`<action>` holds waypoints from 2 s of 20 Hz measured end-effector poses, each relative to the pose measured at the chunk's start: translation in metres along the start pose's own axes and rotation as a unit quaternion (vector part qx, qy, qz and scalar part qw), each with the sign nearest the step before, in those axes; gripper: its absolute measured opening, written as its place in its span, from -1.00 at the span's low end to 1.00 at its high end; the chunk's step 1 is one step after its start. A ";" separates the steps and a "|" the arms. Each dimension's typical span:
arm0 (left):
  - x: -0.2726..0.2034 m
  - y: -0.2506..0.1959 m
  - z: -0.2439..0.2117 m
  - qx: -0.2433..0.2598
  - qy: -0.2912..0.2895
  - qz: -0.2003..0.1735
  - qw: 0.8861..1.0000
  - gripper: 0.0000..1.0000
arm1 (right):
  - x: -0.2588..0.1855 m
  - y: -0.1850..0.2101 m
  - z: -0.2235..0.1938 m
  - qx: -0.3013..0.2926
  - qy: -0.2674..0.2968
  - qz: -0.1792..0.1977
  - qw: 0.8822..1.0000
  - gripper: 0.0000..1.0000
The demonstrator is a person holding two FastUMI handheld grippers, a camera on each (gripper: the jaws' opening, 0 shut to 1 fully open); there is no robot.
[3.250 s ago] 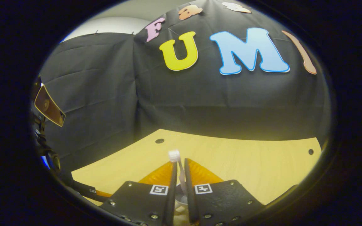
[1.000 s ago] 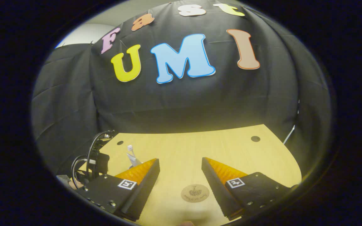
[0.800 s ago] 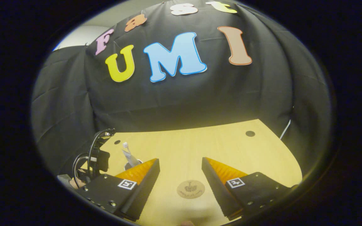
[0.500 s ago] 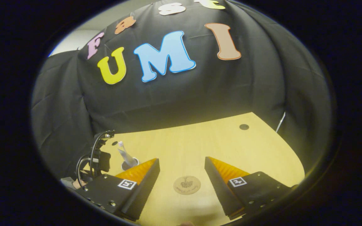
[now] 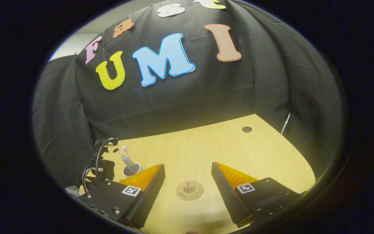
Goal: Put the toothbrush and toothpaste on the desktop into the cup, then pick up the cup and place it on the coaster on the desktop.
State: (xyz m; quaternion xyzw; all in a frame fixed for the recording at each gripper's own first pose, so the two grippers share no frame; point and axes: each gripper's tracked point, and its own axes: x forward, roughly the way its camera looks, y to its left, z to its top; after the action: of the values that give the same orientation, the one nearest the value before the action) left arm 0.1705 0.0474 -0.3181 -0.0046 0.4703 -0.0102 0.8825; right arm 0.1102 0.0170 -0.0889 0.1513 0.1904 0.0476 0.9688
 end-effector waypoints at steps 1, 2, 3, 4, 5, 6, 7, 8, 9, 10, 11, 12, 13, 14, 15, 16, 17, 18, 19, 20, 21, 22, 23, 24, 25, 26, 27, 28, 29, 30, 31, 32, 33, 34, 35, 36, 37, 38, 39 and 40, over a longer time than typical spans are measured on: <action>0.001 -0.001 0.002 0.008 -0.007 0.004 1.000 -0.55 | 0.000 -0.001 0.000 -0.001 0.000 -0.001 1.000 0.83; -0.001 -0.001 0.004 0.020 -0.017 0.005 1.000 -0.55 | -0.001 -0.001 0.000 0.000 0.000 -0.002 1.000 0.83; -0.001 -0.003 0.008 0.029 -0.025 0.003 0.999 -0.58 | -0.002 -0.002 0.001 0.001 0.001 -0.003 1.000 0.83; -0.002 -0.007 0.011 0.034 -0.035 -0.002 0.999 -0.55 | -0.002 -0.002 0.000 0.003 0.001 -0.003 1.000 0.83; 0.000 -0.013 0.012 0.035 -0.036 -0.009 0.999 -0.56 | -0.002 -0.003 0.000 0.005 0.002 -0.004 1.000 0.83; -0.002 -0.018 0.011 0.031 -0.036 -0.016 0.999 -0.57 | -0.001 -0.004 -0.001 0.007 0.002 -0.004 1.000 0.83; -0.002 -0.022 0.011 0.028 -0.038 -0.023 0.999 -0.55 | -0.001 -0.004 0.000 0.010 0.003 -0.004 1.000 0.83; -0.002 -0.025 0.011 0.022 -0.039 -0.029 0.999 -0.55 | -0.002 -0.004 -0.001 0.012 0.004 -0.004 1.000 0.83; -0.003 -0.029 0.012 0.016 -0.043 -0.036 0.998 -0.55 | -0.002 -0.005 -0.001 0.013 0.005 -0.005 1.000 0.83; -0.002 -0.033 0.011 0.009 -0.044 -0.040 0.998 -0.57 | -0.002 -0.005 -0.001 0.013 0.005 -0.006 1.000 0.83; 0.000 -0.037 0.011 0.008 -0.046 -0.046 0.998 -0.64 | -0.002 -0.006 -0.001 0.013 0.005 -0.006 1.000 0.76; 0.000 -0.041 0.011 0.007 -0.049 -0.051 0.997 -0.63 | -0.003 -0.007 -0.001 0.013 0.005 -0.007 1.000 0.76; 0.000 -0.046 0.012 0.005 -0.051 -0.058 0.997 -0.64 | -0.003 -0.007 -0.002 0.013 0.006 -0.006 1.000 0.76; 0.000 -0.051 0.014 -0.001 -0.055 -0.065 0.996 -0.63 | -0.004 -0.008 -0.002 0.012 0.007 -0.007 1.000 0.83; 0.000 -0.057 0.014 -0.004 -0.056 -0.072 0.996 -0.64 | -0.005 -0.009 -0.003 0.012 0.008 -0.008 1.000 0.76; 0.000 -0.062 0.014 -0.007 -0.058 -0.077 0.995 -0.64 | -0.005 -0.009 -0.003 0.012 0.009 -0.009 1.000 0.83; -0.001 -0.070 0.014 -0.010 -0.058 -0.087 0.994 -0.67 | -0.006 -0.010 -0.004 0.014 0.010 -0.009 1.000 0.83; -0.003 -0.077 0.013 -0.010 -0.059 -0.092 0.994 -0.64 | -0.007 -0.012 -0.003 0.014 0.011 -0.010 1.000 0.83; -0.004 -0.083 0.013 -0.007 -0.058 -0.097 0.994 -0.65 | -0.009 -0.014 -0.003 0.014 0.010 -0.012 1.000 0.83; -0.004 -0.090 0.014 -0.004 -0.060 -0.101 0.993 -0.63 | -0.010 -0.016 -0.002 0.014 0.009 -0.014 1.000 0.82; -0.006 -0.097 0.015 0.000 -0.060 -0.106 0.993 -0.64 | -0.011 -0.018 -0.002 0.015 0.008 -0.016 1.000 0.82; -0.009 -0.105 0.016 0.005 -0.062 -0.110 0.992 -0.64 | -0.013 -0.021 -0.001 0.016 0.007 -0.018 1.000 0.82; -0.011 -0.112 0.016 0.010 -0.063 -0.116 0.991 -0.63 | -0.015 -0.024 -0.001 0.017 0.006 -0.021 1.000 0.83; -0.013 -0.118 0.016 0.015 -0.063 -0.121 0.991 -0.65 | -0.018 -0.027 0.001 0.019 0.005 -0.024 1.000 0.83; -0.015 -0.125 0.017 0.020 -0.063 -0.126 0.990 -0.65 | -0.020 -0.029 0.000 0.022 0.004 -0.026 0.999 0.82; -0.017 -0.131 0.015 0.023 -0.062 -0.130 0.989 -0.65 | -0.022 -0.032 0.000 0.024 0.003 -0.028 0.999 0.76; -0.018 -0.138 0.015 0.024 -0.061 -0.135 0.989 -0.65 | -0.024 -0.035 0.000 0.026 0.003 -0.030 0.999 0.83; -0.020 -0.144 0.012 0.025 -0.060 -0.140 0.988 -0.65 | -0.027 -0.038 0.000 0.027 0.002 -0.033 0.999 0.83; -0.023 -0.150 0.012 0.027 -0.060 -0.144 0.987 -0.65 | -0.029 -0.041 -0.001 0.028 0.002 -0.035 0.999 0.83; -0.024 -0.156 0.011 0.032 -0.059 -0.148 0.987 -0.65 | -0.032 -0.043 -0.001 0.029 0.000 -0.038 0.999 0.83; -0.027 -0.161 0.010 0.037 -0.059 -0.150 0.986 -0.65 | -0.034 -0.046 -0.002 0.031 0.000 -0.040 0.999 0.82; -0.027 -0.167 0.008 0.046 -0.058 -0.152 0.986 -0.65 | -0.037 -0.048 -0.002 0.033 -0.001 -0.042 0.999 0.82; -0.028 -0.171 0.006 0.052 -0.057 -0.152 0.985 -0.65 | -0.039 -0.050 -0.003 0.035 -0.001 -0.043 0.998 0.83; -0.028 -0.174 0.004 0.059 -0.056 -0.153 0.985 -0.65 | -0.041 -0.051 -0.003 0.037 -0.002 -0.044 0.998 0.83; -0.029 -0.177 0.002 0.064 -0.055 -0.151 0.985 -0.65 | -0.043 -0.053 -0.004 0.039 -0.002 -0.044 0.998 0.83; -0.030 -0.179 0.002 0.075 -0.059 -0.148 0.984 -0.65 | -0.045 -0.055 -0.004 0.042 -0.002 -0.045 0.998 0.82; -0.030 -0.180 0.002 0.085 -0.060 -0.143 0.984 -0.64 | -0.046 -0.056 -0.004 0.044 -0.003 -0.045 0.998 0.82; -0.029 -0.181 0.002 0.092 -0.061 -0.141 0.984 -0.65 | -0.048 -0.057 -0.004 0.046 -0.004 -0.045 0.998 0.82; -0.031 -0.182 0.001 0.094 -0.061 -0.140 0.984 -0.65 | -0.048 -0.058 -0.004 0.047 -0.005 -0.045 0.998 0.82; -0.031 -0.183 0.000 0.097 -0.061 -0.137 0.984 -0.65 | -0.048 -0.058 -0.003 0.048 -0.005 -0.045 0.998 0.82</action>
State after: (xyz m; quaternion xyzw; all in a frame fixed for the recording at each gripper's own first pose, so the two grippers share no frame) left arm 0.1505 -0.1347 -0.2888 0.0156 0.4070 -0.1764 0.8961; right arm 0.0665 -0.0447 -0.0925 0.1891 0.1938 -0.0064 0.9626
